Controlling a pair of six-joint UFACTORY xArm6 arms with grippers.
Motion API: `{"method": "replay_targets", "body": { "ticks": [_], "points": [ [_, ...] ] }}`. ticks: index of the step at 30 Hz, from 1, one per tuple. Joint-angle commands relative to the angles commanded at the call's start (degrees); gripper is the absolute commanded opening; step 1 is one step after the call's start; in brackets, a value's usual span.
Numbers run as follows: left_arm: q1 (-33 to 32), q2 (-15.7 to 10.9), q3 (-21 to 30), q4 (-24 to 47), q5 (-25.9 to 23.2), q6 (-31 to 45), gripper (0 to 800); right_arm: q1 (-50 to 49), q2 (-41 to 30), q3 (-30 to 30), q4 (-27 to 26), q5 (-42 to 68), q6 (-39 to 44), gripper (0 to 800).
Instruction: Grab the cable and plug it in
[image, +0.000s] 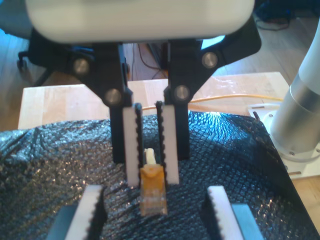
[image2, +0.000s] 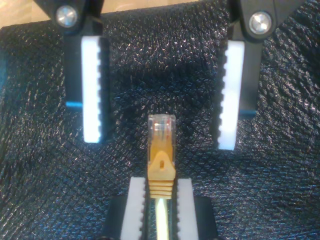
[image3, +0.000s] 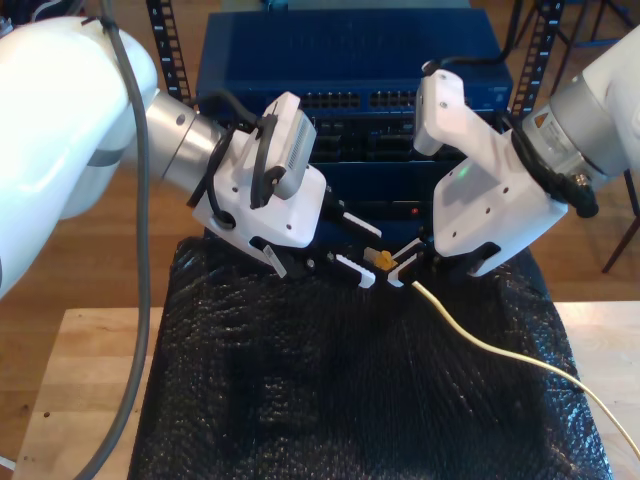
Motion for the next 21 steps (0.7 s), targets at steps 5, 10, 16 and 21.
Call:
{"method": "replay_targets", "body": {
  "ticks": [5, 10, 16, 21],
  "points": [
    [0.09, -0.09, 0.26, -0.09, -0.09, 0.18, 422, 0.09, 0.09, 0.00, 0.00, 0.00, -0.09, 3],
    [0.09, -0.09, 0.26, -0.09, 0.00, 0.18, 392, 0.09, 0.09, 0.00, 0.00, 0.00, -0.09, 3],
    [0.18, -0.09, 0.44, -0.09, 0.00, 0.26, 333, 0.09, 0.09, 0.00, 0.00, 0.00, 0.00, 3],
    [0.09, -0.09, 0.44, -0.09, 0.00, 0.26, 320, 0.09, 0.00, 0.00, 0.00, 0.00, 0.00, 3]
  ]
}}
